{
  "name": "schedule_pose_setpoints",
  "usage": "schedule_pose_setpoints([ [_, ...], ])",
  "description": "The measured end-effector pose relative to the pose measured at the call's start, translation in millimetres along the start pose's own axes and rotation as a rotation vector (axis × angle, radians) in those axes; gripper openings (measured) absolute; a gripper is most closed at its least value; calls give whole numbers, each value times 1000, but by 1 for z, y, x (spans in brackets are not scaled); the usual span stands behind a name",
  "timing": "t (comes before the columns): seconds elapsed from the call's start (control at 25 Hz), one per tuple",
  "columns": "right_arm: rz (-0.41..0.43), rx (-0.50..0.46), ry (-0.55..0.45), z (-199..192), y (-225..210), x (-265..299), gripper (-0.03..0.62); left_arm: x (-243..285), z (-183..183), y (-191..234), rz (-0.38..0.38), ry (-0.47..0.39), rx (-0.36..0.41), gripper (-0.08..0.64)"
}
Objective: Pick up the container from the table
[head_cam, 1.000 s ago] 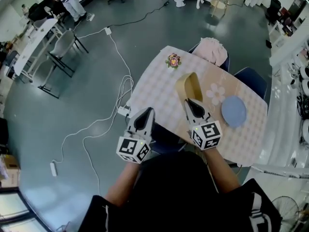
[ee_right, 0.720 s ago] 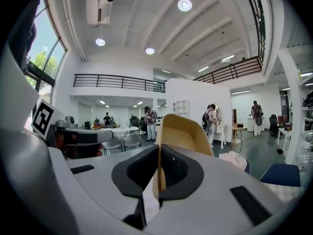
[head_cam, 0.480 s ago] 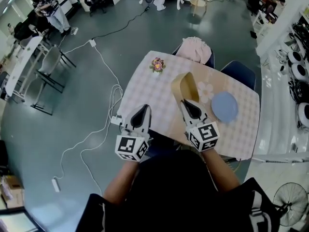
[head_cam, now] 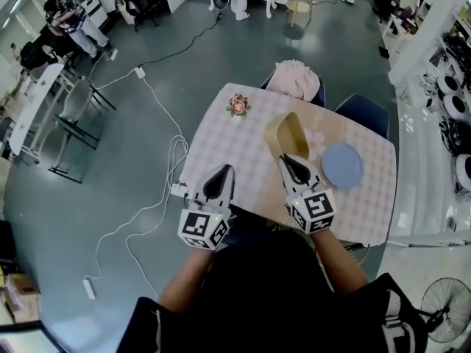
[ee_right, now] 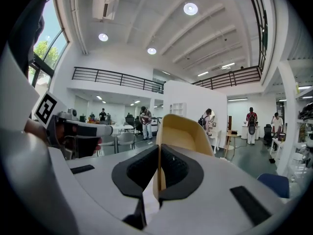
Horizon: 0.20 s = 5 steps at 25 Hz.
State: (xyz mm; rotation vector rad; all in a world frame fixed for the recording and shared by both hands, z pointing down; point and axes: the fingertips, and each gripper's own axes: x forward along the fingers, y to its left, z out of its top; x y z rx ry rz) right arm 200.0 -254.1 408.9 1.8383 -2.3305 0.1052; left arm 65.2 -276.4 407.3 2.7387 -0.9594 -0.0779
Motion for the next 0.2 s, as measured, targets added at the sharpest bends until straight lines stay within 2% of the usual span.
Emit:
schedule_pose_setpoints([
  [0.2,-42,-5,25,1,-15,-11,12,5,-1,-8,-11,6,-17,14],
])
